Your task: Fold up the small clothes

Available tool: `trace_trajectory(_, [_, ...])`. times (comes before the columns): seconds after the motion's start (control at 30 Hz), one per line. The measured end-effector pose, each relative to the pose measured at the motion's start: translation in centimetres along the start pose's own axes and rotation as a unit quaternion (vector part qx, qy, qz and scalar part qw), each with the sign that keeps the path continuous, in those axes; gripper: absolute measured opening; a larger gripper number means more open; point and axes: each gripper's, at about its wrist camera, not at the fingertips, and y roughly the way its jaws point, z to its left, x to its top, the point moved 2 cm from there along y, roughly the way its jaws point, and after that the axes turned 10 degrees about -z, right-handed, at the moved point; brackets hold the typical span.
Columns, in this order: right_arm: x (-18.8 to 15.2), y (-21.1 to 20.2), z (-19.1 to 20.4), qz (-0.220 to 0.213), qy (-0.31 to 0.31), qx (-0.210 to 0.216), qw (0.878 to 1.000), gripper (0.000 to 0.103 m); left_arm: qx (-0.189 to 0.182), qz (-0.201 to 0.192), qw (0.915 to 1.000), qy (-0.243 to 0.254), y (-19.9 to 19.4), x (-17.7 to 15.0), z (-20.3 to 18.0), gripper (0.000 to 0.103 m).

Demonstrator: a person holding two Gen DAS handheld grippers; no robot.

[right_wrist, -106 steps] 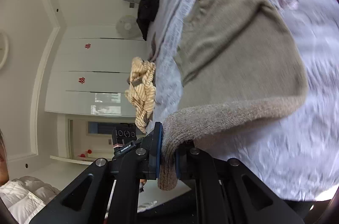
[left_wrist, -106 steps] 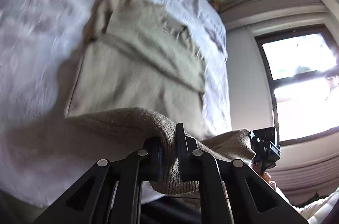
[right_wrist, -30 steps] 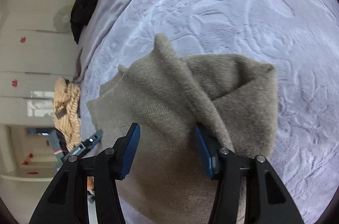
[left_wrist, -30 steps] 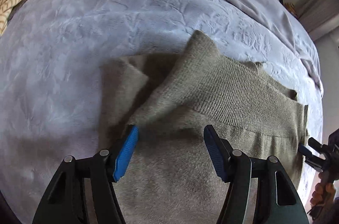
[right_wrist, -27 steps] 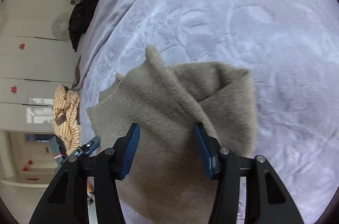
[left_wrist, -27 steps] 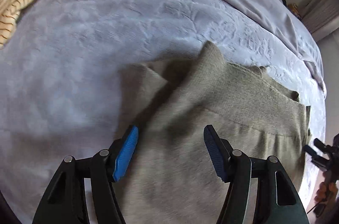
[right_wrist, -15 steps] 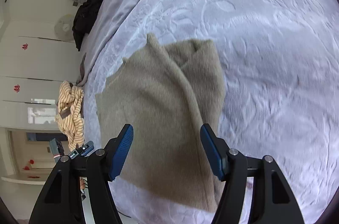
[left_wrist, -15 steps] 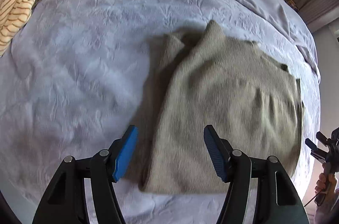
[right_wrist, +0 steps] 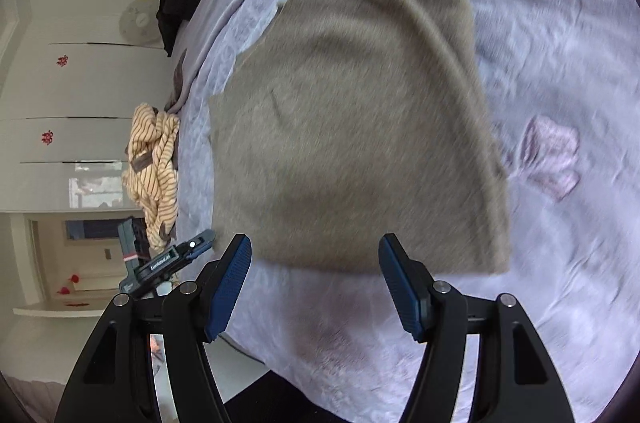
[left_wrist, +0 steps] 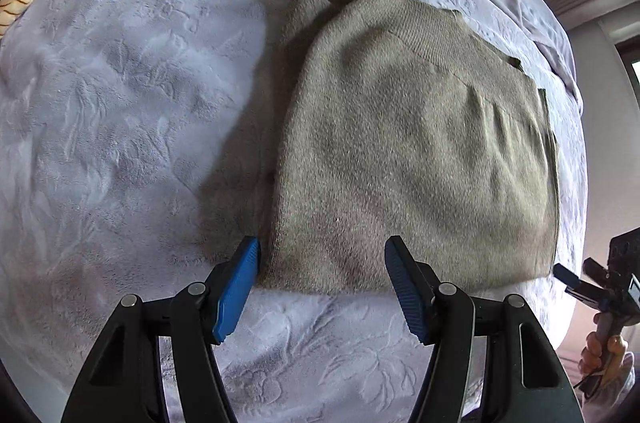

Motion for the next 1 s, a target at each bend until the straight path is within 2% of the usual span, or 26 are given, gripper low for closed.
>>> trace_trajectory(0.1, [-2.2, 1.3, 0.6, 0.007, 0.011, -0.003, 1.000, 0.070, -0.026, 0.013, 0.9995, 0.013, 0.4, -0.1, 0.3, 0.066])
trace_trajectory(0.27, [-5.0, 3.4, 0.6, -0.007, 0.059, -0.001, 0.998, 0.070, -0.061, 0.028, 0.9969, 0.040, 1.3, 0.0, 0.0, 0.065])
trace_trajectory(0.33, [-5.8, 4.2, 0.2, -0.019, 0.084, 0.000, 0.996, 0.070, -0.071, 0.037, 0.9955, 0.050, 1.7, -0.1, 0.0, 0.045])
trace_trajectory(0.37, [-5.9, 4.4, 0.0, -0.024, 0.093, 0.000, 0.995, 0.070, -0.070, 0.045, 0.9950, 0.055, 2.0, -0.1, 0.0, 0.023])
trace_trajectory(0.4, [-6.1, 4.8, -0.3, -0.030, 0.106, 0.001, 0.994, 0.070, -0.065, 0.050, 0.9947, 0.063, 2.2, -0.1, 0.2, 0.011])
trace_trajectory(0.43, [-6.2, 5.1, -0.6, -0.036, 0.118, 0.001, 0.992, 0.070, -0.060, 0.052, 0.9945, 0.068, 2.4, -0.1, 0.5, 0.007])
trace_trajectory(0.6, [-5.8, 5.9, -2.1, -0.072, 0.174, 0.007, 0.982, 0.070, -0.079, 0.052, 0.9941, 0.054, 2.0, -0.6, 2.7, 0.007])
trace_trajectory(0.63, [-5.6, 6.0, -2.5, -0.080, 0.189, 0.014, 0.979, 0.065, -0.079, 0.052, 0.9940, 0.055, 1.9, -0.6, 2.9, 0.007])
trace_trajectory(0.67, [-5.4, 6.1, -2.8, -0.089, 0.205, 0.021, 0.974, 0.055, -0.079, 0.051, 0.9939, 0.058, 1.7, -0.7, 3.1, 0.007])
trace_trajectory(0.7, [-5.2, 6.1, -3.0, -0.096, 0.210, 0.021, 0.973, 0.015, -0.078, 0.049, 0.9936, 0.065, 1.5, -0.7, 3.0, 0.007])
trace_trajectory(0.73, [-5.0, 6.0, -2.9, -0.097, 0.208, 0.014, 0.973, 0.009, -0.076, 0.048, 0.9934, 0.071, 1.4, -0.8, 2.9, 0.007])
trace_trajectory(0.8, [-4.5, 5.4, -2.0, -0.098, 0.182, 0.008, 0.978, 0.009, -0.073, 0.046, 0.9929, 0.081, 1.4, -1.1, 2.9, 0.007])
trace_trajectory(0.9, [-4.7, 5.1, -1.6, -0.083, 0.142, -0.027, 0.986, 0.008, -0.072, 0.046, 0.9938, 0.071, 1.9, -1.5, 3.5, 0.007])
trace_trajectory(1.0, [-5.2, 5.8, -3.3, -0.071, 0.160, -0.049, 0.983, 0.009, -0.074, 0.040, 0.9954, 0.045, 2.0, -1.6, 4.0, 0.008])
